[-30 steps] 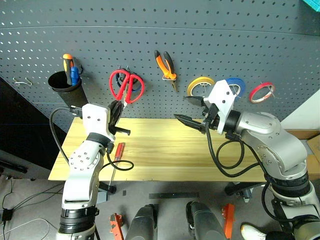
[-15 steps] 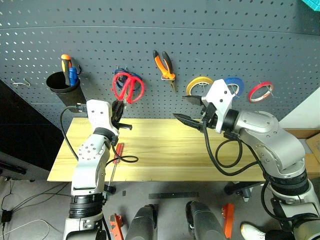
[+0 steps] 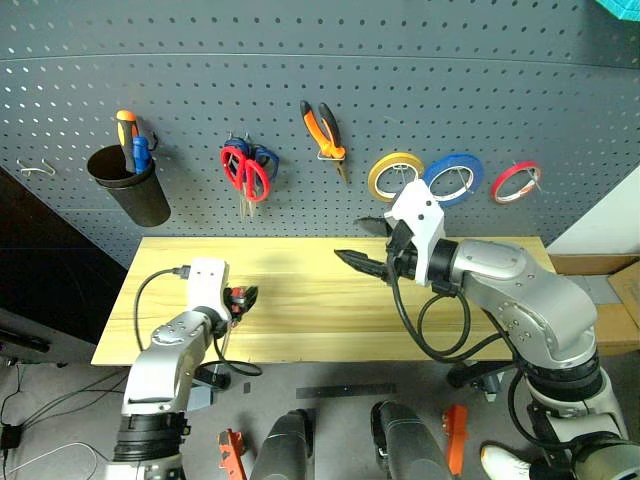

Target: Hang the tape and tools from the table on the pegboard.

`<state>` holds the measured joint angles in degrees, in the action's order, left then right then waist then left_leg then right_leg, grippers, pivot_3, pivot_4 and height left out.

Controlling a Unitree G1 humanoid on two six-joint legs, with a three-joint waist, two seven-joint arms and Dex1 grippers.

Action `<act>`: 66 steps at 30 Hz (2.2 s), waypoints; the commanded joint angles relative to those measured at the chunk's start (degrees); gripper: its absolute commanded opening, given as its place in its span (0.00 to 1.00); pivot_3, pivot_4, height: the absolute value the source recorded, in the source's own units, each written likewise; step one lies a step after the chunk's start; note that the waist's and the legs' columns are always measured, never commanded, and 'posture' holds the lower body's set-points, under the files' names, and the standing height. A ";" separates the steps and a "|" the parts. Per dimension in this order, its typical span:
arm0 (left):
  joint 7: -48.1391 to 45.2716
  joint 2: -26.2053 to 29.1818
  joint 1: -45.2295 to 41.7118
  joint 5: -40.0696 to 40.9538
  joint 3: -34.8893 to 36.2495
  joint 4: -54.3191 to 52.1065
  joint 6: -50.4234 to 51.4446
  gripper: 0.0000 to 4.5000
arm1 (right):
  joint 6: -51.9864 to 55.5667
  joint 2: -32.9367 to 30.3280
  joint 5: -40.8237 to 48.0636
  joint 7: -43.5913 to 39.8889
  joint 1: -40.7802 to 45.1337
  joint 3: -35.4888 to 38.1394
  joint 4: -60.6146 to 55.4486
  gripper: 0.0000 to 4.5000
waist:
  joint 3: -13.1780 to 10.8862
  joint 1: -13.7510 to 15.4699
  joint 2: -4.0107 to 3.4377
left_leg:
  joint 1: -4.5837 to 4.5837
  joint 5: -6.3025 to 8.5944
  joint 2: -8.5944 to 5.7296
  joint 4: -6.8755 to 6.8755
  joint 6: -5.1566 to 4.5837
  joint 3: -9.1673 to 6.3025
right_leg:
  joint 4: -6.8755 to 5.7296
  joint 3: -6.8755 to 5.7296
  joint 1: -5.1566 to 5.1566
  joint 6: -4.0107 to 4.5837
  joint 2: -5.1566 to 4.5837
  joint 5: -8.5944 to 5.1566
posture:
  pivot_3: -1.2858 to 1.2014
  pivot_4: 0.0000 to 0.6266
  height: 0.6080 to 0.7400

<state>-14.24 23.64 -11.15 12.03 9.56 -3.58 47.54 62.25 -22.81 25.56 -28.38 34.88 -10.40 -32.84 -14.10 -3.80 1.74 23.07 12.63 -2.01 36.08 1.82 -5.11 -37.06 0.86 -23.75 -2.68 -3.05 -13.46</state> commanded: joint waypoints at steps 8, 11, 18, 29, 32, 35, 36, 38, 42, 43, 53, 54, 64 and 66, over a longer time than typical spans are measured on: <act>-2.84 2.98 -10.56 -1.75 -3.31 17.75 5.32 0.76 | 12.90 4.21 3.26 5.07 2.08 -1.94 -1.95 0.64 | -0.05 0.18 0.05 | 0.06 0.00 -0.09 -0.03 0.00 -0.08 | 0.06 0.01 -0.08 0.08 -0.08 0.05 | 0.47 0.39 1.00; -2.78 1.84 -13.30 -2.21 -3.73 23.88 3.23 0.76 | 12.31 4.55 2.58 5.58 3.16 -3.18 -1.15 0.64 | -0.05 0.12 0.05 | 0.13 0.00 -0.08 -0.08 0.01 -0.03 | 0.02 0.04 -0.23 0.22 -0.10 0.14 | 0.46 0.40 1.00; -1.86 0.45 -14.65 -1.65 -1.70 28.91 1.68 0.48 | 10.70 3.73 1.52 5.68 5.75 -4.86 0.46 0.64 | -0.06 -0.33 0.05 | 0.30 0.01 -0.09 -0.07 0.01 -0.03 | 0.00 0.05 -0.39 0.28 -0.14 0.18 | 0.46 0.40 1.00; -0.10 -0.12 -5.33 0.51 2.77 9.96 1.49 0.19 | -6.27 -0.15 3.86 -5.64 5.94 -3.69 -4.22 0.64 | -0.09 -0.86 0.09 | 0.35 0.02 -0.08 -0.08 0.03 -0.07 | 0.05 0.02 -0.41 0.27 -0.17 0.18 | 0.47 0.39 1.00; 1.21 -0.88 -1.21 1.23 4.06 1.67 2.80 0.19 | -11.47 -1.39 3.16 -9.50 6.16 -4.05 -2.59 0.64 | -0.09 -0.81 0.10 | 0.36 0.04 -0.07 -0.07 0.06 -0.16 | 0.04 -0.01 -0.39 0.27 -0.17 0.18 | 0.48 0.36 1.00; 2.72 -2.49 -0.14 1.66 5.11 -4.49 0.59 0.19 | -15.03 -1.94 2.21 -11.85 7.15 -4.65 -0.46 0.64 | -0.09 -0.54 0.11 | 0.36 0.04 -0.08 -0.06 0.06 -0.14 | 0.06 0.01 -0.38 0.27 -0.18 0.18 | 0.49 0.34 1.00; 2.58 -2.60 -0.35 1.52 4.85 -6.00 -0.76 0.19 | -15.80 -1.89 2.07 -12.28 7.51 -4.66 0.23 0.64 | -0.08 -0.36 0.11 | 0.36 0.03 -0.08 -0.05 0.06 -0.15 | 0.06 0.00 -0.38 0.27 -0.18 0.18 | 0.49 0.34 1.00; 2.17 -3.09 -2.04 1.53 4.39 -10.89 -5.43 0.19 | -16.96 -1.63 1.90 -12.78 8.54 -4.31 1.52 0.64 | -0.08 0.23 0.11 | 0.37 0.02 -0.04 -0.02 0.08 -0.18 | 0.05 -0.02 -0.38 0.28 -0.17 0.19 | 0.49 0.33 1.00; 3.40 -3.13 -8.95 1.19 5.92 -16.81 -14.73 0.19 | -18.54 -1.63 1.85 -13.69 10.66 -3.31 3.89 0.64 | -0.04 1.33 0.17 | 0.43 -0.03 0.03 0.05 0.15 -0.22 | 0.06 -0.08 -0.39 0.43 -0.13 0.28 | 0.50 0.30 1.00; 3.68 -2.76 -10.84 1.28 6.74 -17.38 -16.17 0.19 | -19.04 -1.61 1.78 -13.76 11.13 -3.10 4.39 0.64 | -0.02 1.56 0.19 | 0.43 -0.03 0.02 0.05 0.16 -0.23 | 0.07 -0.09 -0.39 0.43 -0.12 0.29 | 0.50 0.29 1.00; 5.35 6.90 -33.96 1.37 14.81 -3.23 -28.27 0.19 | -23.97 2.16 -0.03 -11.93 18.25 -1.22 11.97 0.64 | 0.08 1.87 0.30 | 0.52 -0.04 -0.10 0.02 0.19 0.17 | 0.03 -0.11 -0.52 0.41 -0.06 0.32 | 0.50 0.24 1.00; 5.30 7.88 -35.50 1.28 15.11 -1.13 -29.55 0.19 | -24.47 2.41 -0.50 -11.83 18.55 -1.30 12.57 0.64 | 0.09 1.86 0.31 | 0.53 -0.05 -0.13 0.02 0.21 0.18 | 0.03 -0.10 -0.52 0.40 -0.06 0.33 | 0.50 0.23 1.00; 5.62 11.20 -39.20 -0.34 15.03 13.69 -39.49 0.19 | -26.84 4.52 -4.07 -11.63 20.02 -2.94 15.36 0.64 | 0.28 1.85 0.58 | 0.75 -0.16 -0.17 0.10 0.39 0.17 | -0.01 -0.08 -0.72 0.38 -0.12 0.36 | 0.49 0.23 1.00; 6.25 11.56 -37.70 -1.79 14.73 14.95 -41.39 0.19 | -27.05 4.75 -4.51 -11.86 19.92 -3.19 15.48 0.64 | 0.29 1.82 0.59 | 0.78 -0.16 -0.17 0.10 0.39 0.19 | -0.04 -0.07 -0.77 0.38 -0.12 0.37 | 0.49 0.23 1.00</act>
<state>-8.93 33.81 -49.28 11.66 24.08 11.86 9.23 36.69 -18.53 21.40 -40.00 53.32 -13.79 -15.95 -13.81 -1.98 2.33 23.86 12.47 -2.17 36.19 2.21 -4.91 -37.11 0.80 -24.53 -2.30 -3.16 -13.10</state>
